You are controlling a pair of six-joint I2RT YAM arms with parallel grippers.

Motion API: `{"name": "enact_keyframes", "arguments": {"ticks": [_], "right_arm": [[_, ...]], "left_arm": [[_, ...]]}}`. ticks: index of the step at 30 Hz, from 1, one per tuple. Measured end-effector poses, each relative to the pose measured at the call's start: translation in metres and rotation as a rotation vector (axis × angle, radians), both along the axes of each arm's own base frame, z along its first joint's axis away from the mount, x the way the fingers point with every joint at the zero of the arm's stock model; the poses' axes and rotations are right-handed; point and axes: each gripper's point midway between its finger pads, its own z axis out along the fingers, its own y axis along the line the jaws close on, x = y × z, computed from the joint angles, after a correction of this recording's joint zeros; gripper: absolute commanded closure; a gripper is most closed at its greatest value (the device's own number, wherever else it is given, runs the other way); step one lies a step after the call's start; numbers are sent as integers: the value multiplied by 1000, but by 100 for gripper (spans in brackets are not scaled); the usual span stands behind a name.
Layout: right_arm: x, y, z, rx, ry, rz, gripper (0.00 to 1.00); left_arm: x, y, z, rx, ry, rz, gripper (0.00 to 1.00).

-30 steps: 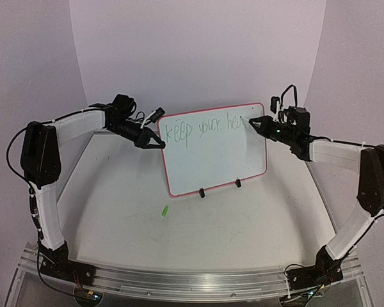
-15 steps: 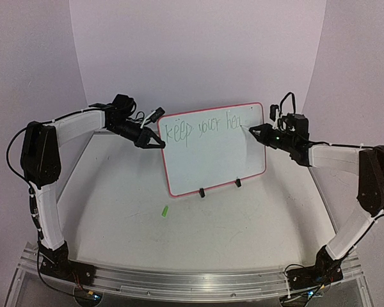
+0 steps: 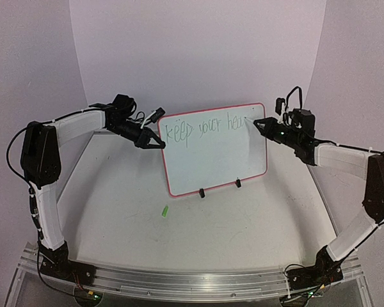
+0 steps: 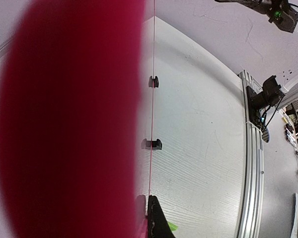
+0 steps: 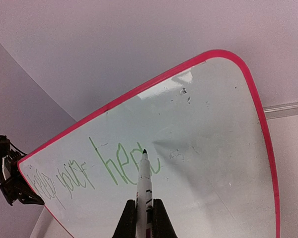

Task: Write a sentence on the whiteboard
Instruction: Write a sentence at the corner of the board.

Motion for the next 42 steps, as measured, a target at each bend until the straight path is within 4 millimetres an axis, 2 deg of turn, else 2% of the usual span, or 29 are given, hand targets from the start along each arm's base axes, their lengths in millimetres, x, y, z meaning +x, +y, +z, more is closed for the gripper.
{"name": "enact_keyframes", "arguments": {"ticks": [10,21,31,42], "right_arm": [[0,-1,-1,6,6,-6,100],[10,-3,-23,-6,51,-19,100],[16,0,-6,-9,10,-11,100],[15,8,-12,-19,17,38,100]], "left_arm": [[0,0,0,0,0,0,100],[0,0,0,0,1,0,100],[0,0,0,0,1,1,100],[0,0,0,0,3,2,100]]}}
